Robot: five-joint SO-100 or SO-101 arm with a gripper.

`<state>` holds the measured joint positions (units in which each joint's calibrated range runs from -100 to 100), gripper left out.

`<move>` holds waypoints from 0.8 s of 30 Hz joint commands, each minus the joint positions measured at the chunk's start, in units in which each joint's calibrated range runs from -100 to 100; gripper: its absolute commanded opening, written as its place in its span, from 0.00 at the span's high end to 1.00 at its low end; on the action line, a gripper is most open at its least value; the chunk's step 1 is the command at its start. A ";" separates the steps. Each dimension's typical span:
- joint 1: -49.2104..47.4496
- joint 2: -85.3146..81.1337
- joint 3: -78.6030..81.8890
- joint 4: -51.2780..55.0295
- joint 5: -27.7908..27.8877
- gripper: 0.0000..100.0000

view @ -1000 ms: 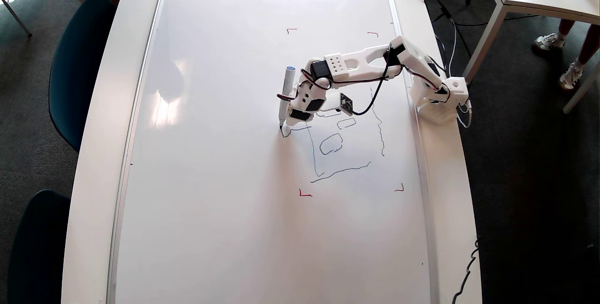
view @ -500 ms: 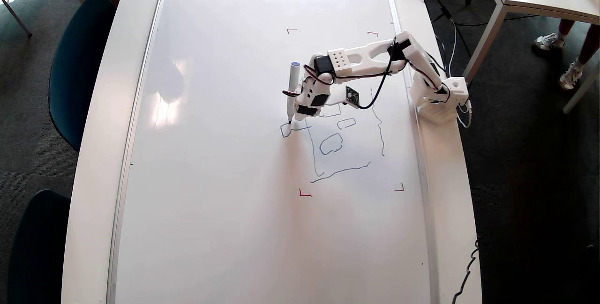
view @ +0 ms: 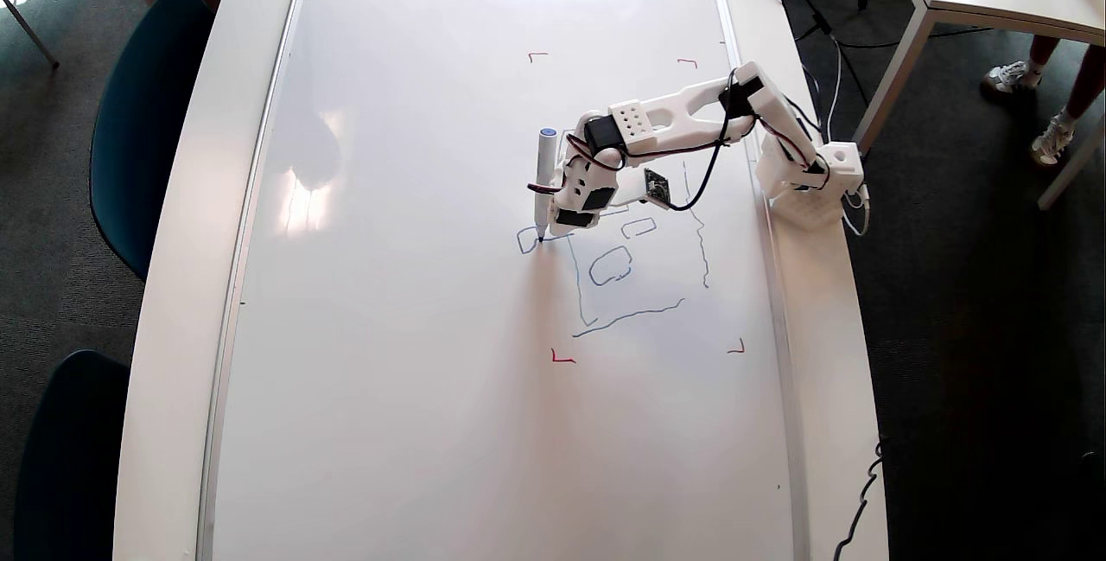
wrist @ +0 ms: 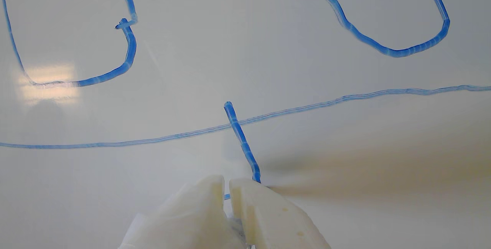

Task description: Draw on a whiteboard a robot head using a pen attached to the gripper

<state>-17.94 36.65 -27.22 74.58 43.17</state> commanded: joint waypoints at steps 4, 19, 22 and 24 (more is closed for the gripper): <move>1.27 -1.46 -6.93 1.35 -0.04 0.99; 2.75 -33.40 20.23 -6.73 -8.40 0.99; 2.97 -44.61 35.31 -17.59 -10.90 0.99; 3.11 -50.17 42.30 -23.41 -12.44 0.99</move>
<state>-15.14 0.93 0.54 62.26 33.09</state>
